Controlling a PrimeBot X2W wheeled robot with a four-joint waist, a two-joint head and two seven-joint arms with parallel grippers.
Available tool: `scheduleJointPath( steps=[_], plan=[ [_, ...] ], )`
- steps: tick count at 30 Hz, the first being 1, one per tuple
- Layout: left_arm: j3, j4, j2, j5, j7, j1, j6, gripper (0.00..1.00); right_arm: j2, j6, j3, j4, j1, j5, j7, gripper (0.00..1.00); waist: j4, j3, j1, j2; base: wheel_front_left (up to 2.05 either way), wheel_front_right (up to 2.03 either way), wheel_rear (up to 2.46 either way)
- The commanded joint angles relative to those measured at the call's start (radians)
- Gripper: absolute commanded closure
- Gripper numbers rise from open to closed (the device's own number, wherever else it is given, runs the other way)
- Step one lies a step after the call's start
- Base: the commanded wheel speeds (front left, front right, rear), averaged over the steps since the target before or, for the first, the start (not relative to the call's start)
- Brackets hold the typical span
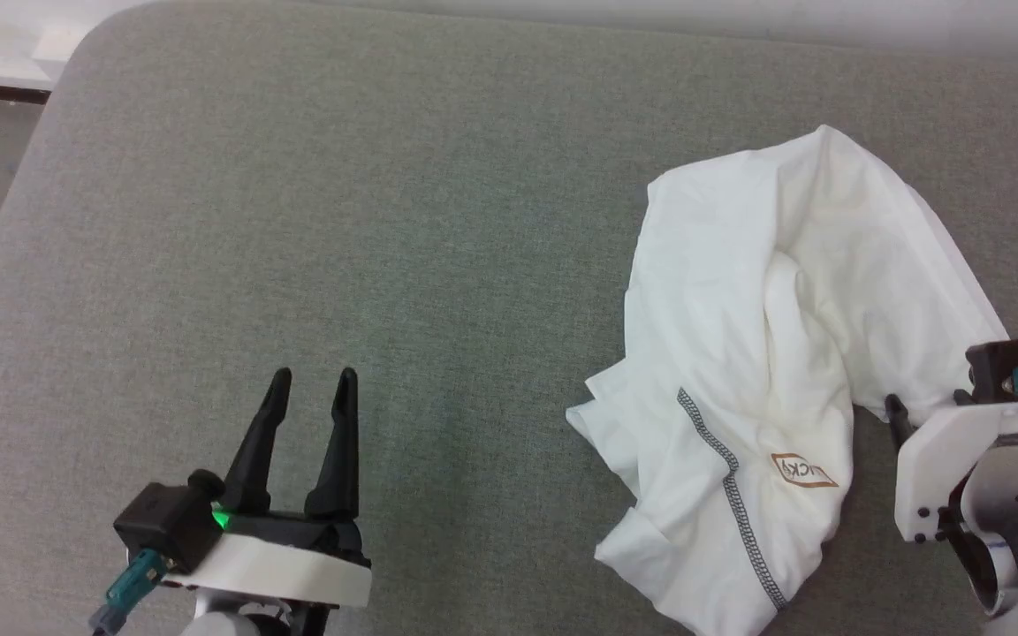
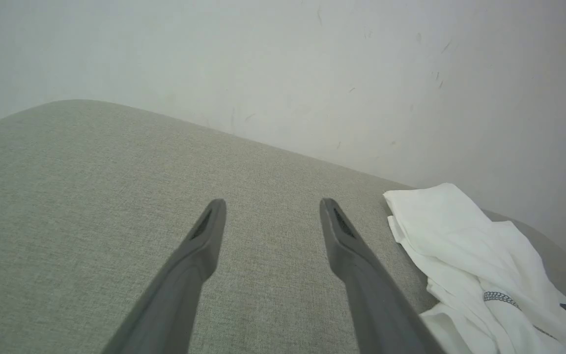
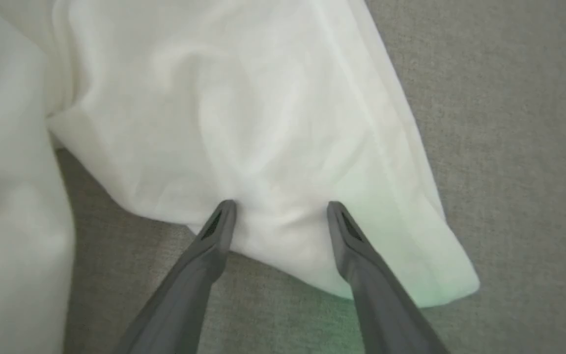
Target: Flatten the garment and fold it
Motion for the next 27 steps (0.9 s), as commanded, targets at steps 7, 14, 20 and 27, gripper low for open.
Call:
scheduleJointPath(
  steps=[7,14,20,27],
  plan=[
    [0.009,-0.008,0.010,-0.006,-0.005,-0.029,-0.007,0.00,0.004,-0.001,-0.005,0.052,-0.084,-0.008,0.056,1.00,-0.007,0.014,-0.0001,0.0000,0.00,0.00,0.00],
    [0.007,-0.010,-0.001,-0.018,-0.005,-0.036,-0.007,0.00,-0.120,-0.001,0.095,-0.136,-0.227,0.008,0.124,1.00,0.004,0.034,-0.0001,0.0000,0.00,0.00,0.00],
    [-0.006,-0.006,-0.011,-0.034,-0.005,-0.063,-0.007,0.00,-0.290,-0.001,0.226,-0.217,-0.506,0.019,0.191,1.00,0.040,0.087,-0.0001,0.0000,0.00,0.00,0.00],
    [-0.021,0.005,-0.014,-0.048,-0.005,-0.105,-0.007,0.00,-0.429,-0.001,0.395,-0.045,-0.861,-0.007,0.102,1.00,0.077,0.159,-0.0001,0.0000,0.00,0.00,0.00]
  ],
)
